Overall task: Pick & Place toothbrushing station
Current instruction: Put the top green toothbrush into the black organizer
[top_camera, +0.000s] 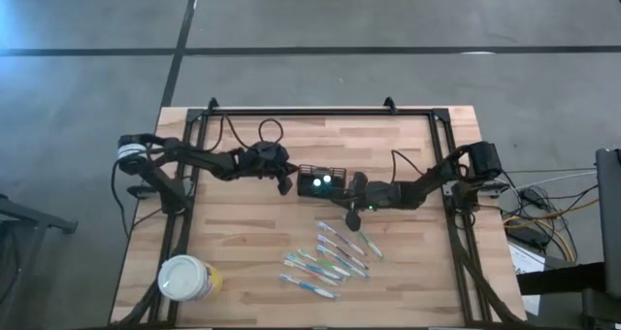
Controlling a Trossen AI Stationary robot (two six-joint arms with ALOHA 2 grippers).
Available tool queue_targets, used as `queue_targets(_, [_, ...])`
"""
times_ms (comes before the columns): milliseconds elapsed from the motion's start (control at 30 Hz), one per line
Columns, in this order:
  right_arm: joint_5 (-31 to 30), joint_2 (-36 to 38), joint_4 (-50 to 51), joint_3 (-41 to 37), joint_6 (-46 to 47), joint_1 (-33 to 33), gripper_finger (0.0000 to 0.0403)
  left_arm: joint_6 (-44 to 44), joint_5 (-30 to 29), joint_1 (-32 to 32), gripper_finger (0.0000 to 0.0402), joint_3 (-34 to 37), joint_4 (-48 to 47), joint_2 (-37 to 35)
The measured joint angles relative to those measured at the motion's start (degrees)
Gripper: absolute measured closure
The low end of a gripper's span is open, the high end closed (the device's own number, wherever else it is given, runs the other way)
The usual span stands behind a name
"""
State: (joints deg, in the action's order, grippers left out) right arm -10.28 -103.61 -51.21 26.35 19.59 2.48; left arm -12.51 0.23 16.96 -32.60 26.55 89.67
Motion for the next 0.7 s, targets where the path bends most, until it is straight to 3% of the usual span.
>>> queue_targets(700, [-1.65, 0.02, 0.03, 0.28, 1.57, -0.29, 0.0394, -0.02, -1.31, -1.17, 0.0398, 0.04, -0.06, 0.00])
